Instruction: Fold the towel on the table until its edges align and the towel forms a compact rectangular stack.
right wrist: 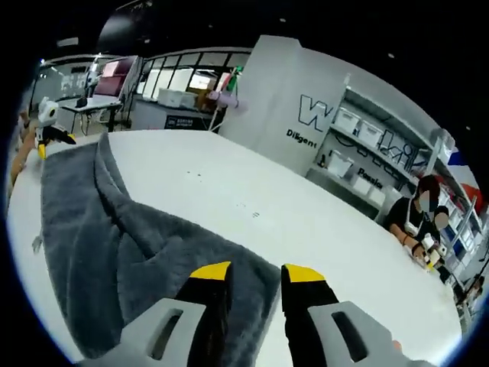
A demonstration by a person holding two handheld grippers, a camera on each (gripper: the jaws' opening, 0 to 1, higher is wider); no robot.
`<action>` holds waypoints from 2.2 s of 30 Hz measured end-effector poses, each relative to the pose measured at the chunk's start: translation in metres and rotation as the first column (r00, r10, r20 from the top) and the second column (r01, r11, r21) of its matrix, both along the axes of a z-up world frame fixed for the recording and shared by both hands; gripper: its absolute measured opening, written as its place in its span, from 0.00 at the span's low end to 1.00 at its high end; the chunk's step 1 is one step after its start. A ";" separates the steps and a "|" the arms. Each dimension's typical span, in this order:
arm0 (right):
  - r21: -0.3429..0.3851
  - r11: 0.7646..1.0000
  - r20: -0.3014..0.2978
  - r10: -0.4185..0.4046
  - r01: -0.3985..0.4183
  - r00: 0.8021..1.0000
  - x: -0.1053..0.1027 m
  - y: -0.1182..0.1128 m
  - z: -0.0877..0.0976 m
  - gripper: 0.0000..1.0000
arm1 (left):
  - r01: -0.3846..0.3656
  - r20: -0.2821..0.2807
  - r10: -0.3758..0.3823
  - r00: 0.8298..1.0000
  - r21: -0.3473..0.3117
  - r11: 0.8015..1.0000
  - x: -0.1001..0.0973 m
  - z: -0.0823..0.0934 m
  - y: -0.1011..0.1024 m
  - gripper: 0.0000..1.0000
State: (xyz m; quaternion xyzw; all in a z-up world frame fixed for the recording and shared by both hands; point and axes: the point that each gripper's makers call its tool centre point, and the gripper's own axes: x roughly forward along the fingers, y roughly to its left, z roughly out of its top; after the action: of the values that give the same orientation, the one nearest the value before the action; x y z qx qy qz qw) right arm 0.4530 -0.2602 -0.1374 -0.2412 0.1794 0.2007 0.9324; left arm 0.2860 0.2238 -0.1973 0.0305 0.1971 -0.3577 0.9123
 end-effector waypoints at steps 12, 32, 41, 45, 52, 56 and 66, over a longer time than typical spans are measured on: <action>-0.040 0.999 -0.133 -0.010 0.004 0.991 0.061 0.007 -0.048 0.17 | -0.001 -0.004 0.001 1.000 0.002 1.000 0.000 -0.001 0.000 0.89; -0.049 0.999 -0.274 -0.030 0.017 0.961 0.084 0.004 -0.102 0.02 | 0.009 0.000 -0.009 1.000 -0.003 1.000 -0.001 -0.001 -0.001 0.92; -0.037 0.999 -0.209 0.014 -0.022 0.978 0.067 0.009 -0.084 0.00 | 0.008 -0.004 -0.008 1.000 -0.002 1.000 -0.002 -0.003 -0.002 0.92; -0.024 0.998 -0.152 0.054 -0.059 0.987 0.051 0.015 -0.067 0.00 | 0.008 -0.007 -0.008 1.000 -0.001 1.000 -0.002 -0.004 -0.003 0.92; -0.034 0.990 -0.028 0.135 -0.136 0.990 0.004 0.020 -0.027 0.00 | 0.008 -0.007 -0.008 1.000 -0.002 1.000 -0.001 -0.002 -0.001 0.91; -0.017 0.983 0.030 0.183 -0.183 0.983 -0.028 0.021 -0.007 0.00 | 0.007 -0.006 -0.007 1.000 -0.004 1.000 -0.001 -0.002 -0.001 0.91; -0.056 0.941 0.080 0.336 -0.333 0.938 -0.122 0.025 -0.005 0.00 | 0.004 -0.007 -0.004 1.000 -0.007 1.000 0.000 -0.001 0.000 0.90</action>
State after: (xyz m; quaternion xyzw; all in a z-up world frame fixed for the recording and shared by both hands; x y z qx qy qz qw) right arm 0.3306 -0.2347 -0.1428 -0.2960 0.0983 0.3416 0.8866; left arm 0.2858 0.2240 -0.1979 0.0267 0.1990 -0.3602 0.9110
